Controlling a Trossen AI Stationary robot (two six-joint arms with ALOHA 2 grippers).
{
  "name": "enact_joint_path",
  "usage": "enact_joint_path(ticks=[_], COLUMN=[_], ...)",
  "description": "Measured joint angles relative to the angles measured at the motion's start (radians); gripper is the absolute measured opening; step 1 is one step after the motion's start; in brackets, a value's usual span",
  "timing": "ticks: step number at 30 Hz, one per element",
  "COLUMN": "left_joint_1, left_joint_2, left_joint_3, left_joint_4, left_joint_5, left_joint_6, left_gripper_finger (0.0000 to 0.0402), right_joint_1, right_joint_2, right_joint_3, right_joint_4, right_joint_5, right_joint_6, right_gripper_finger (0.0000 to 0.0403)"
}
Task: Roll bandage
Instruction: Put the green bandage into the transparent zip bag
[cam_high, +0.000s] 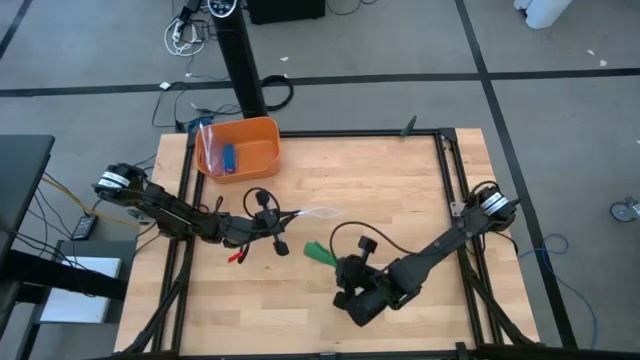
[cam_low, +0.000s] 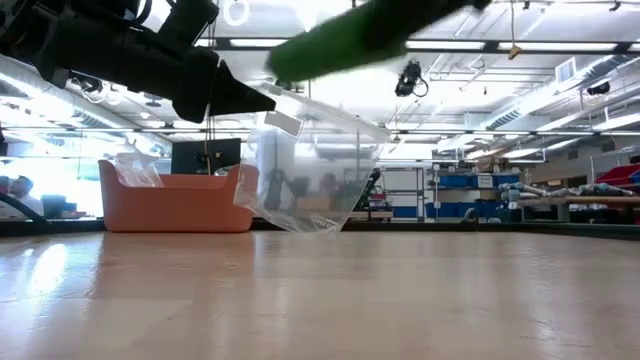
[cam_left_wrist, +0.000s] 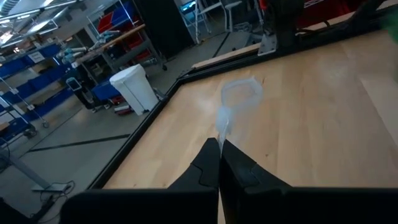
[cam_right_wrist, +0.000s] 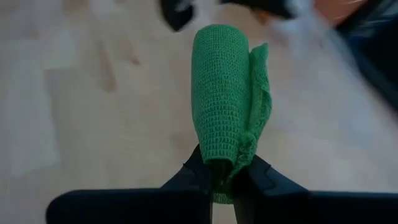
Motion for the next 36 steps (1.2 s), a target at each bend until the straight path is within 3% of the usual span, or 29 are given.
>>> enact_joint_path(ticks=[4, 9, 29, 36], left_joint_1=[0.0, -0.001, -0.007, -0.007], left_joint_2=[0.0, 0.0, 0.0, 0.0], left_joint_3=[0.0, 0.0, 0.001, 0.031], left_joint_4=[-0.002, -0.001, 0.033, 0.002], left_joint_5=[0.001, 0.017, 0.022, -0.005], left_joint_6=[-0.002, -0.027, -0.139, -0.209], left_gripper_finger=[0.0, 0.0, 0.0, 0.0], right_joint_1=[-0.017, -0.074, -0.167, -0.139], right_joint_2=[-0.001, -0.001, 0.0, 0.0], right_joint_3=[0.125, 0.142, 0.135, 0.135], right_joint_4=[-0.264, -0.376, -0.42, -0.439], right_joint_5=[0.035, 0.028, -0.077, -0.048], right_joint_6=[0.045, 0.051, 0.008, 0.031], right_gripper_finger=[0.0026, 0.0026, 0.0026, 0.0026])
